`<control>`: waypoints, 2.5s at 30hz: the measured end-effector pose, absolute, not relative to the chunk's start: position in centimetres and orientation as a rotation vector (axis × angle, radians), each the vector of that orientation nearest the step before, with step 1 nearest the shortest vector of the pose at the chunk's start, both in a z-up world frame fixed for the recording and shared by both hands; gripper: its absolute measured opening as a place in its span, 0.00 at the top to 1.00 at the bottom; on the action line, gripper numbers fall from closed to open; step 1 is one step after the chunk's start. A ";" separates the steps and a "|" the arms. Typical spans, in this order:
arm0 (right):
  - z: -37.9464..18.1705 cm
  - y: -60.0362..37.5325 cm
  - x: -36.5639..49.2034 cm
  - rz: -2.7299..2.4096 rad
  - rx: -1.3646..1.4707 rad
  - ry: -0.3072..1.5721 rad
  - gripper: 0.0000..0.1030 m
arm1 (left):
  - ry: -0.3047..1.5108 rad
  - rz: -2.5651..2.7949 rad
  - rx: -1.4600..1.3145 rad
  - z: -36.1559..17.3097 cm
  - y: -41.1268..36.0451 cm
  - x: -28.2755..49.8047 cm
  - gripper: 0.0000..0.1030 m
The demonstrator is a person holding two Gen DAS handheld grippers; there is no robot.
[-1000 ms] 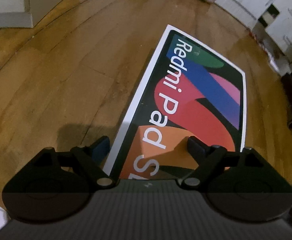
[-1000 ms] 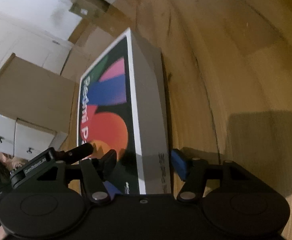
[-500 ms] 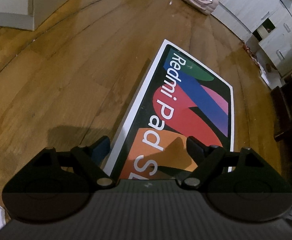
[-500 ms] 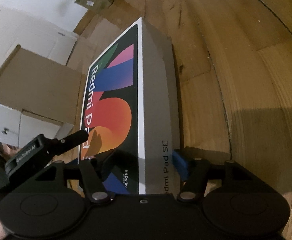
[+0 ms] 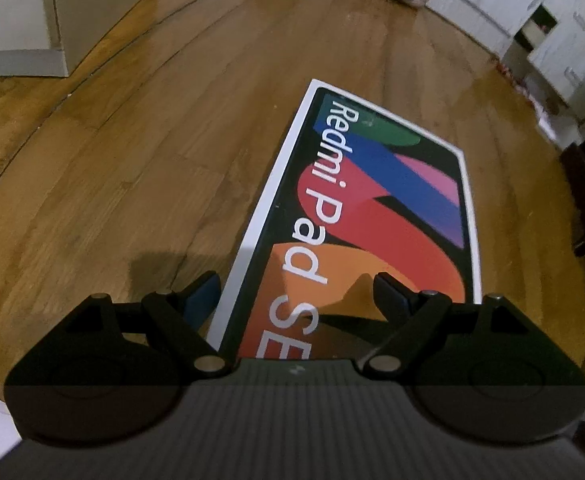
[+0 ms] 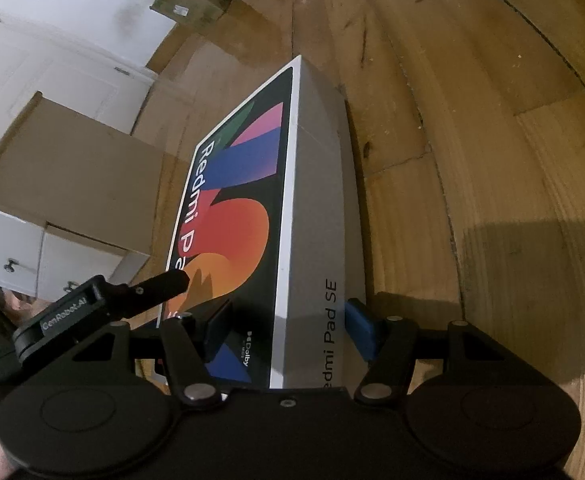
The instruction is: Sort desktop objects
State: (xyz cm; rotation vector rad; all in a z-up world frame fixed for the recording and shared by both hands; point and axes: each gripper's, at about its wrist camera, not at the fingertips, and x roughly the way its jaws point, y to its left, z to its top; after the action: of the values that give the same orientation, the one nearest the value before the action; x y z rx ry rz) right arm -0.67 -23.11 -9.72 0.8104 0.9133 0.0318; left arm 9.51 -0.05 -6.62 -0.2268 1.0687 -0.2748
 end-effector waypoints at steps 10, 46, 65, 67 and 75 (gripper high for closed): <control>-8.1 -24.2 -0.3 -0.005 0.743 0.916 0.33 | 1.125 -0.213 -0.160 -5.9 -1.5 9.3 0.16; -6.2 -21.1 1.6 -0.121 0.448 1.088 0.31 | 1.024 -0.156 -0.027 -3.0 -2.8 5.7 0.11; -1.8 -16.5 -4.1 -0.386 0.124 1.134 0.21 | 0.995 -0.159 0.103 0.8 -4.3 -0.1 0.07; -1.7 -15.8 -5.2 -0.381 0.079 1.128 0.21 | 0.994 -0.140 0.127 0.6 -4.4 -0.9 0.07; -1.5 -15.3 -5.9 -0.329 0.070 1.111 0.21 | 0.987 -0.173 0.132 1.5 -4.6 -2.0 0.06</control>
State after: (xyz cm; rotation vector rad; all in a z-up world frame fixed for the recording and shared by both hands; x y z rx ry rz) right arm -5.94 -15.31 -1.45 0.0698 1.1111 -0.3294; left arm -1.96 -4.57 1.48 0.1322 0.9866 -0.1734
